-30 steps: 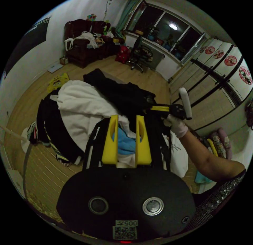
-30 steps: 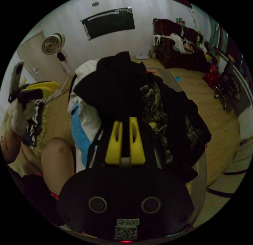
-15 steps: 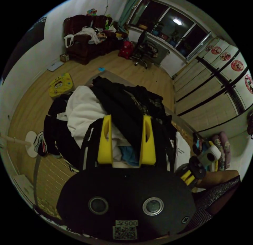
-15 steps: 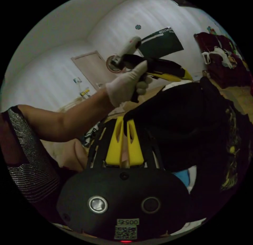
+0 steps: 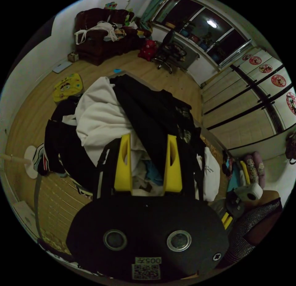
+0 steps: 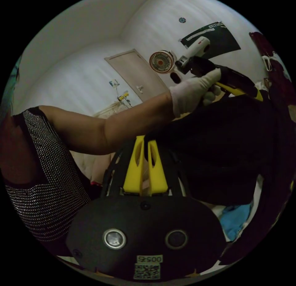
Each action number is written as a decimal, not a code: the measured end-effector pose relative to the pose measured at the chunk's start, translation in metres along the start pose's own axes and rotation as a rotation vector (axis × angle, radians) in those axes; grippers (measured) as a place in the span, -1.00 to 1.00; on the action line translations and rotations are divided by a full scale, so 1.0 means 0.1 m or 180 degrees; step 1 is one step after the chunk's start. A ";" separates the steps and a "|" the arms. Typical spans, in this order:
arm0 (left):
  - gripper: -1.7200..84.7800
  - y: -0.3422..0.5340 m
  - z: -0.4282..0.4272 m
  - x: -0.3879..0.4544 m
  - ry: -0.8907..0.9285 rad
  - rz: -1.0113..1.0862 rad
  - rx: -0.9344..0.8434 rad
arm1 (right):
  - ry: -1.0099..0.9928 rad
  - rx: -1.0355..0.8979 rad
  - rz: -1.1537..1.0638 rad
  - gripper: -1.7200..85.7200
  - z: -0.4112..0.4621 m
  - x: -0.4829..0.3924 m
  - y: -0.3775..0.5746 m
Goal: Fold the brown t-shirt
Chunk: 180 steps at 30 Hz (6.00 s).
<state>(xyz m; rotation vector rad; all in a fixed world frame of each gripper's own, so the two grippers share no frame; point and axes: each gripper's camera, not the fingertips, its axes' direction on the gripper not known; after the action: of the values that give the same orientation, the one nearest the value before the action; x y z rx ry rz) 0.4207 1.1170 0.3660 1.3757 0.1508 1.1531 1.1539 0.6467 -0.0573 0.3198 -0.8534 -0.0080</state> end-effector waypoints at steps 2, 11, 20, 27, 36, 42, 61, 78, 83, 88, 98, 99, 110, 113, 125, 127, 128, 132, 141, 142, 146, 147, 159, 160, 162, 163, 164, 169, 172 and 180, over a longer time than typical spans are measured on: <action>-0.59 0.03 -0.09 0.00 -0.0160 0.0063 0.0182 | 0.0128 -0.0127 -0.0140 -1.00 0.06 -0.11 -0.10; -0.60 -0.29 0.21 -0.05 -0.0655 0.0411 -0.0092 | 0.0433 -0.0703 -0.0013 -0.98 0.51 -0.01 -0.42; -0.82 -0.08 0.74 -0.60 -0.0699 0.0247 0.0004 | 0.0500 -0.0466 0.0518 -0.89 -0.21 0.22 -0.59; -0.94 0.83 0.55 -0.86 -0.0089 0.0661 0.0688 | 0.1416 0.0303 0.0963 -0.87 -1.47 0.36 -0.67; -0.96 2.69 0.48 -1.42 0.0843 0.1222 0.0915 | 0.2207 0.0511 0.0999 -0.75 -2.31 0.49 -1.27; -0.96 3.83 0.76 -2.36 0.0936 0.0289 0.0669 | 0.2400 -0.0422 0.0765 -0.67 -1.82 0.52 -1.72; -0.97 6.24 1.14 -4.62 0.1100 -0.0531 0.1909 | 0.3535 0.1198 -0.0064 -0.99 -2.86 -2.47 -3.21; -0.97 9.54 -0.49 -5.58 -0.0285 0.0122 0.3736 | 0.2744 0.2008 -0.1122 -1.00 -1.93 -4.87 -3.85; -0.97 10.59 -0.70 -5.72 -0.0669 0.0298 0.3900 | 0.2454 0.1944 -0.1388 -1.00 -1.39 -5.31 -4.02; -0.97 11.32 -0.68 -6.04 -0.0943 0.0113 0.3777 | 0.2190 0.1488 -0.1496 -1.00 -0.58 -5.42 -4.38; -0.97 12.13 0.60 -7.79 -0.0616 -0.1284 0.2780 | 0.1829 0.0087 -0.0618 -0.99 1.66 -4.01 -5.10; -0.97 12.16 0.72 -7.90 -0.0605 -0.1400 0.2714 | 0.1737 -0.0097 -0.0460 -0.99 1.98 -3.77 -5.14; -0.96 12.15 2.05 -9.93 -0.0430 -0.2545 0.2120 | 0.1355 -0.1318 0.0089 -0.99 4.84 -2.07 -5.88; -0.95 11.85 2.10 -10.35 -0.1207 -0.2504 0.2095 | 0.1537 -0.1010 0.0070 -0.99 5.35 -1.75 -6.34; -0.97 10.89 3.10 -11.79 -0.1069 -0.2691 0.1636 | 0.1785 -0.1722 0.0311 -0.88 7.63 -0.48 -7.05; -0.98 10.64 3.29 -11.98 -0.0821 -0.2624 0.1454 | 0.1631 -0.1876 0.0192 -0.90 8.12 -0.44 -7.20; -0.98 10.45 3.44 -12.10 -0.0743 -0.2621 0.1282 | 0.1603 -0.1941 0.0181 -0.90 8.26 -0.42 -7.22; -0.98 9.85 3.89 -12.39 -0.0873 -0.2566 0.0845 | 0.1905 -0.2421 0.0209 -0.97 9.21 -0.22 -7.22; -0.98 8.71 4.58 -12.98 -0.1540 -0.2577 0.0283 | 0.2483 -0.2311 -0.0046 -0.99 10.45 0.27 -7.63; -0.98 8.61 4.60 -13.05 -0.1510 -0.2645 0.0362 | 0.2511 -0.2300 -0.0103 -0.99 10.59 0.33 -7.71; -0.98 8.27 4.69 -13.26 -0.1634 -0.2748 0.0505 | 0.2475 -0.2217 -0.0126 -0.99 10.95 0.50 -7.93; -0.98 8.21 4.71 -13.28 -0.1630 -0.2748 0.0512 | 0.2461 -0.2189 -0.0114 -1.00 11.06 0.56 -8.00; -0.83 7.57 4.92 -12.36 -0.1024 -0.1553 0.0592 | 0.1469 -0.2170 -0.0116 -0.98 10.94 0.42 -7.75; -0.80 7.58 5.00 -12.13 -0.0931 -0.1388 0.0476 | 0.1310 -0.2256 -0.0204 -0.98 10.89 0.29 -7.60; -0.74 7.60 5.16 -11.81 -0.0829 -0.1233 0.0228 | 0.1044 -0.2442 -0.0249 -0.98 10.88 0.10 -7.35; -0.71 7.61 5.27 -11.64 -0.0760 -0.1170 0.0026 | 0.0863 -0.2558 -0.0242 -0.98 10.91 -0.02 -7.19; -0.68 7.60 5.38 -11.50 -0.0674 -0.1134 -0.0144 | 0.0785 -0.2606 -0.0230 -0.98 10.93 -0.07 -7.12; -0.67 7.41 5.88 -11.27 -0.0718 -0.1010 -0.1002 | 0.0286 -0.3006 0.0025 -0.98 11.34 -0.36 -6.57; -0.84 7.19 6.02 -11.20 -0.1115 -0.0981 -0.1331 | 0.0435 -0.3090 0.0007 -0.98 11.56 -0.40 -6.40; -0.92 7.57 5.43 -11.12 -0.1976 -0.2441 -0.1054 | 0.0948 -0.2730 -0.0102 -0.98 11.28 -0.50 -6.53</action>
<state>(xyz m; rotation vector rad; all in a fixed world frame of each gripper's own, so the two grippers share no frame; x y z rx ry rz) -0.1638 -0.1977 0.5506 1.1552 0.0268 0.0861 0.3637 -0.2780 0.4140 -0.4634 -0.4857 -0.3395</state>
